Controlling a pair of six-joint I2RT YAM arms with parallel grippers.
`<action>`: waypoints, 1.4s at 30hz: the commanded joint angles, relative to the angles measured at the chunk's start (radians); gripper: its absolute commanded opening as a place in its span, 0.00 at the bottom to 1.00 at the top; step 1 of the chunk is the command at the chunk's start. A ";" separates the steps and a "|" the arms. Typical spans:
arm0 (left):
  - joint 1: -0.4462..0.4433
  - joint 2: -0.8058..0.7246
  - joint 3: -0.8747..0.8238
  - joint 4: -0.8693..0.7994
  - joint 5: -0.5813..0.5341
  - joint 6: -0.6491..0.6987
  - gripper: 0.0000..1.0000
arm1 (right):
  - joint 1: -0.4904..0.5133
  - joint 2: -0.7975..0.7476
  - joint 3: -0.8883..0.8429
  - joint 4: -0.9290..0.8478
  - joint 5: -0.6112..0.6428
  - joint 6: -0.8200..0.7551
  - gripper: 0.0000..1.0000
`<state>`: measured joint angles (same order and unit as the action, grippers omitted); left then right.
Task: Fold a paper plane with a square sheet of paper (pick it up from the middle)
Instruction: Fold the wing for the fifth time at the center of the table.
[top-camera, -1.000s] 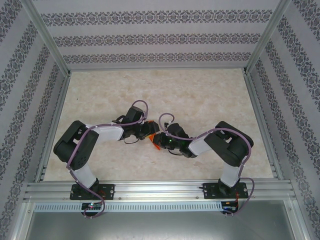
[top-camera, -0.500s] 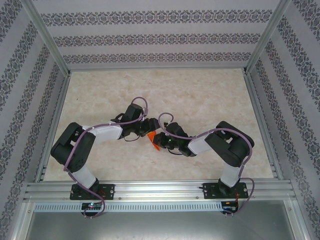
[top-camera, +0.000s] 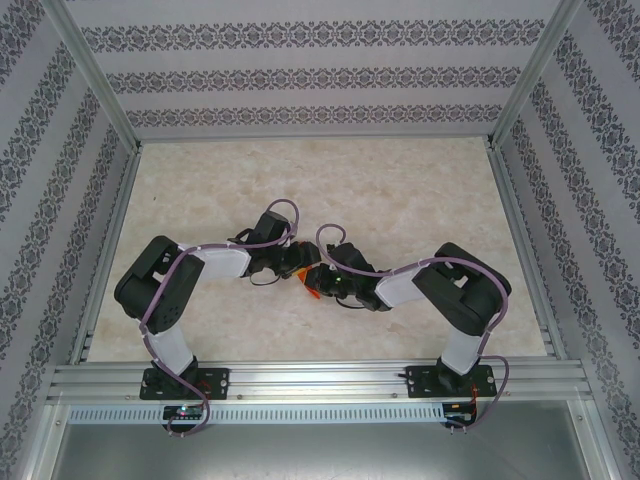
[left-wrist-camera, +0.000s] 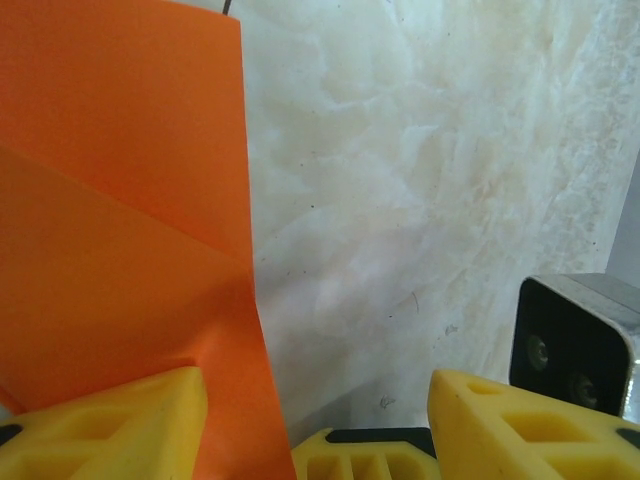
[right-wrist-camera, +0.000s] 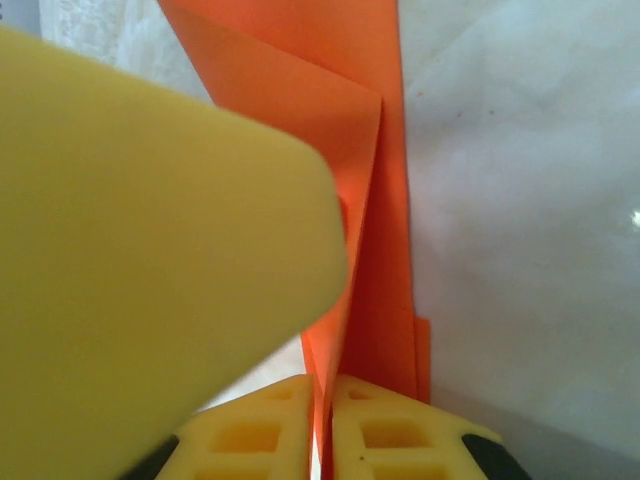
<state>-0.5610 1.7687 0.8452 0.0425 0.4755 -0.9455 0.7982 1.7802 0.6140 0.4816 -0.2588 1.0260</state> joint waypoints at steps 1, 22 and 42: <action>0.012 0.025 0.002 -0.010 -0.006 0.041 0.62 | -0.001 -0.026 -0.022 -0.203 0.068 -0.030 0.15; 0.013 0.024 -0.011 -0.024 0.008 0.065 0.62 | 0.009 -0.113 0.080 -0.408 0.018 -0.108 0.10; 0.013 0.022 -0.030 -0.023 0.017 0.058 0.61 | 0.018 -0.120 0.119 -0.428 -0.032 -0.130 0.17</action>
<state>-0.5583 1.7702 0.8444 0.0418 0.4931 -0.9081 0.8021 1.6775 0.7082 0.0635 -0.2810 0.9138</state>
